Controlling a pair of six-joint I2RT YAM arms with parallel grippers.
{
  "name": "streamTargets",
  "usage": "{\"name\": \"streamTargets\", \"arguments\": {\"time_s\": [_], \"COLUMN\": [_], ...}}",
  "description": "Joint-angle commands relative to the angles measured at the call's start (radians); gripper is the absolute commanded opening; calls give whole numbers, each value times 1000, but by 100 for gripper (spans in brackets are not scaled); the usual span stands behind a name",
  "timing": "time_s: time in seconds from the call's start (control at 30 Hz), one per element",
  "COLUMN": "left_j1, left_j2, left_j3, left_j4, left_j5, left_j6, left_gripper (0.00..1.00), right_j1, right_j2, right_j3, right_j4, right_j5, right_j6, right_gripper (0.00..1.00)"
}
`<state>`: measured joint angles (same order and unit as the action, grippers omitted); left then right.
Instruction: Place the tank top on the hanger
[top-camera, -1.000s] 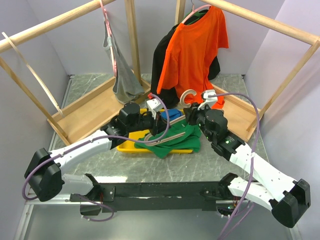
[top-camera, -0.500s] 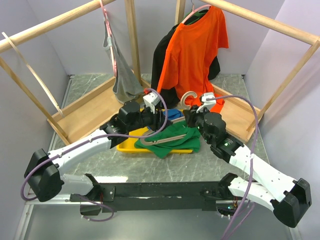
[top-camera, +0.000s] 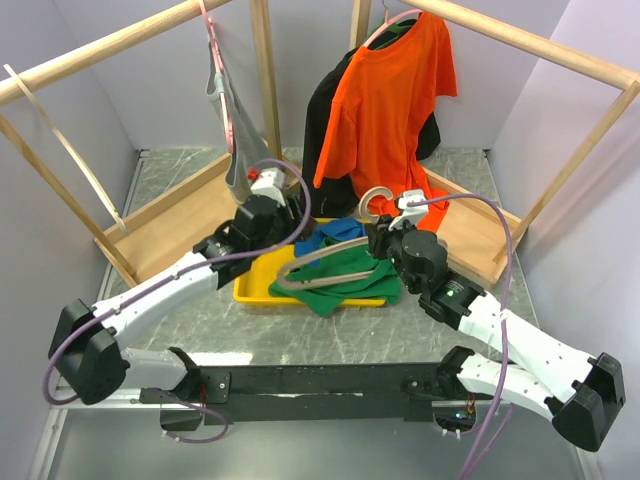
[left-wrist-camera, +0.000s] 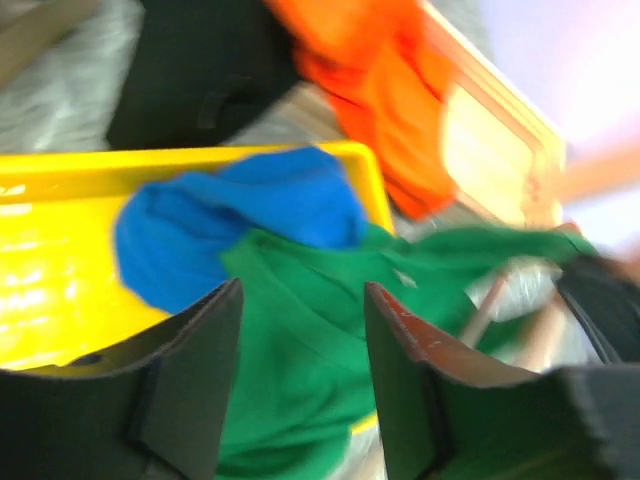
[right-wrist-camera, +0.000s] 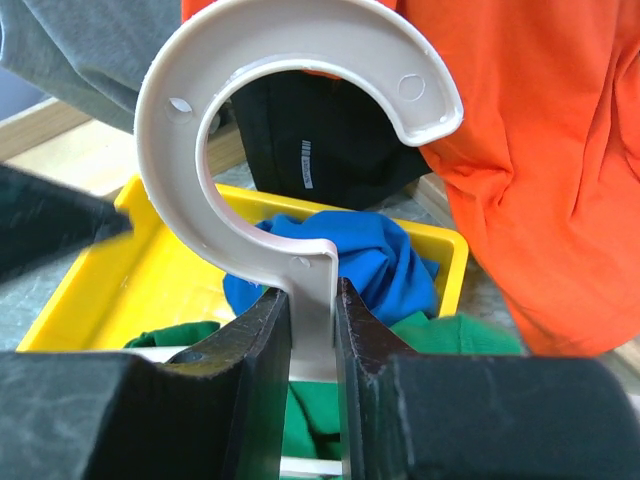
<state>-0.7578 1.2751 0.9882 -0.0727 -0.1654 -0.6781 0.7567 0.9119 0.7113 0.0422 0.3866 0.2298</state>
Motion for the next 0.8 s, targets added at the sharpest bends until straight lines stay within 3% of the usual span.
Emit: {"name": "streamTargets", "arguments": {"time_s": [0.0, 0.1, 0.3, 0.77], "left_j1": [119, 169, 169, 132], "left_j2": [59, 144, 292, 444], "left_j3": [7, 39, 121, 128], "left_j4": [-1, 2, 4, 119], "left_j5": [62, 158, 268, 328], "left_j6": [-101, -89, -81, -146], "left_gripper": [53, 48, 48, 48], "right_j1": [16, 21, 29, 36], "right_j2": [-31, -25, -18, -18], "right_j3": [-6, -1, 5, 17], "right_j4": [33, 30, 30, 7], "right_j5": [35, 43, 60, 123], "right_j6": [-12, -15, -20, -7], "right_gripper": [0, 0, 0, 0]}}
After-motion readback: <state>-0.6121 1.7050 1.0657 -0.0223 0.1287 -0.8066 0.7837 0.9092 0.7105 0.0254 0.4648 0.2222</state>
